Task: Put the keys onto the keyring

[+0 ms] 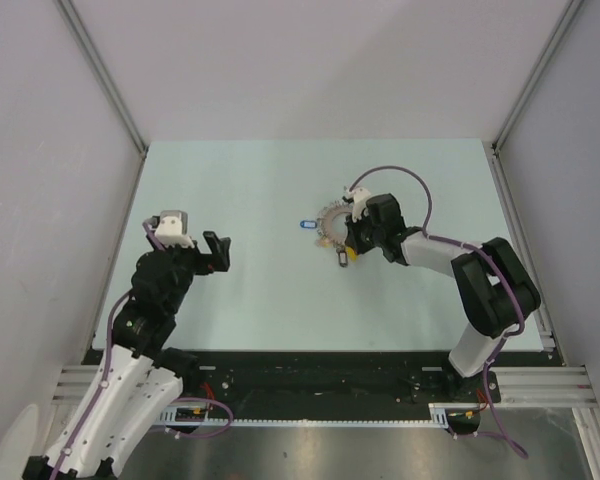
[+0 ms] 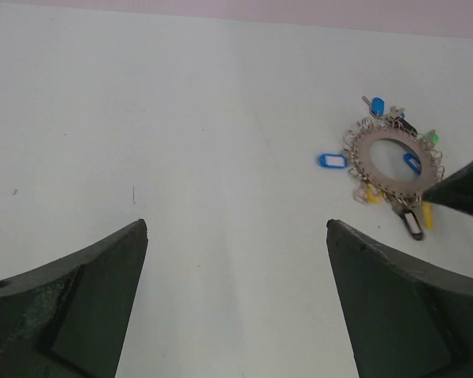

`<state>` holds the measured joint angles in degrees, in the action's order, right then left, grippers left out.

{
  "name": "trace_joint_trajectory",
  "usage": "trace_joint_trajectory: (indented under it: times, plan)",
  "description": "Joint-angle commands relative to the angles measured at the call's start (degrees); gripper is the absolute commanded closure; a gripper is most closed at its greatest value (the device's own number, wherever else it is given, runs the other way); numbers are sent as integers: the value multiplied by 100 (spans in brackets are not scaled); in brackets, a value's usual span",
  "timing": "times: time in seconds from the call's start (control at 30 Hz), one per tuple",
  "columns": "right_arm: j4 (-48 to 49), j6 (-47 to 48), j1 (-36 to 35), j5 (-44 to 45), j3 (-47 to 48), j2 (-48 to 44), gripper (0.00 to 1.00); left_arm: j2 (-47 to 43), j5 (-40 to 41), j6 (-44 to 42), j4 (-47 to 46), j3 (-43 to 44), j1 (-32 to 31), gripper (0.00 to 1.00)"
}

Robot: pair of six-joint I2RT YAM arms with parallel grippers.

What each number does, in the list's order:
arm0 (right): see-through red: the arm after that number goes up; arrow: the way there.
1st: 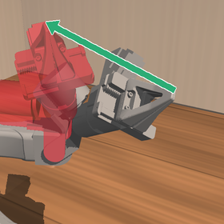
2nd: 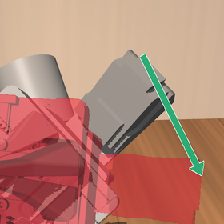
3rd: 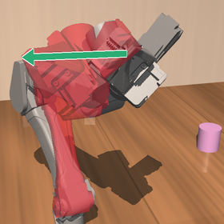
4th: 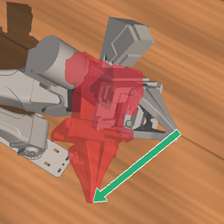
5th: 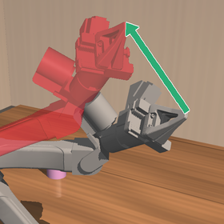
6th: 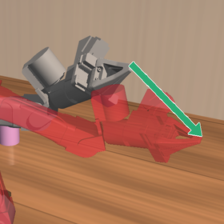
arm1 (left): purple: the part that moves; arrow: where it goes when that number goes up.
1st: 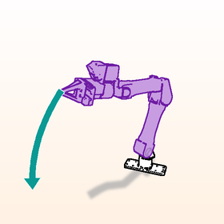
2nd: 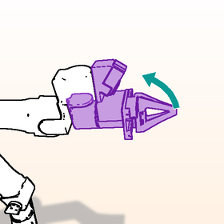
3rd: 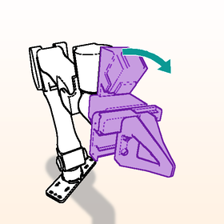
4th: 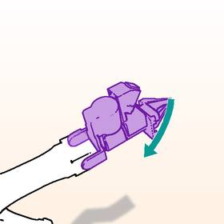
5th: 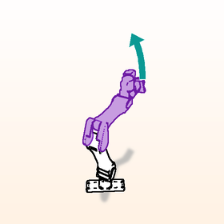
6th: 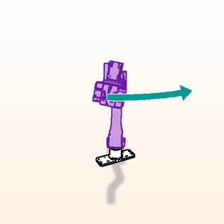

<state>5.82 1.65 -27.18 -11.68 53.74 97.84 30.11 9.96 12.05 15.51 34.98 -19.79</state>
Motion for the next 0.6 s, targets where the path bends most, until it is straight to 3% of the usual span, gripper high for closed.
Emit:
trace_joint_trajectory:
  times: [0.0,0.1,0.33,0.43,0.5,0.53,0.57]
  plan:
    - [59,-516,-94,-62,-441,-440,100,-540,445,227,198,-149,46,0]
    - [94,-771,-121,-36,-802,-695,96,-936,578,192,216,-272,46,0]
    - [-195,-1123,46,113,-1163,-1757,48,-1762,762,-1,532,-396,37,0]
    - [-441,-1228,204,271,-1225,-2512,33,-2105,999,-1,716,-387,37,0]
    - [-782,-1307,362,534,-1225,-2918,28,-2289,1104,-1,796,-361,37,0]
    - [-898,-1334,415,692,-1234,-3172,15,-2455,1149,33,813,-343,37,0]
    - [-1021,-1369,459,1050,-1225,-3653,11,-2527,1192,95,831,-326,37,0]
